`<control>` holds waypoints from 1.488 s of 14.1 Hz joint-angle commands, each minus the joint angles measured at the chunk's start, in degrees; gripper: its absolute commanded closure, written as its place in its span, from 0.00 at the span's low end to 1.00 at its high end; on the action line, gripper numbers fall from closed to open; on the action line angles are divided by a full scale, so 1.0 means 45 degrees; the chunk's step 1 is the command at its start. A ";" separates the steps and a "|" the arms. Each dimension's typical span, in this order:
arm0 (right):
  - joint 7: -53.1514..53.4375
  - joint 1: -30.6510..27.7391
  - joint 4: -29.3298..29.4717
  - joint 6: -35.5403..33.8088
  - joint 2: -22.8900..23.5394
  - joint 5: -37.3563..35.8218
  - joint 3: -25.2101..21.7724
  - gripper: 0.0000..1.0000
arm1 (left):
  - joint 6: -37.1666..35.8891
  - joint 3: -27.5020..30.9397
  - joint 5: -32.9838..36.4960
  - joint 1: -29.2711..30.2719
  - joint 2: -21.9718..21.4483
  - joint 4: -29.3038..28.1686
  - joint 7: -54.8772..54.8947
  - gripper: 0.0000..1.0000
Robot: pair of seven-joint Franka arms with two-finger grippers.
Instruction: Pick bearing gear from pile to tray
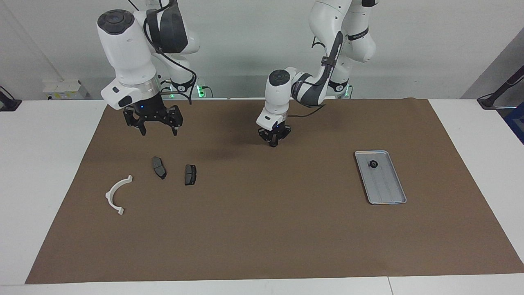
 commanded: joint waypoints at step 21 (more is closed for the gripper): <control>-0.1221 -0.0601 0.2533 -0.3142 0.0409 0.1017 -0.0212 0.00 | -0.2396 0.0109 -0.1225 1.0573 -0.0535 0.2395 1.2892 0.97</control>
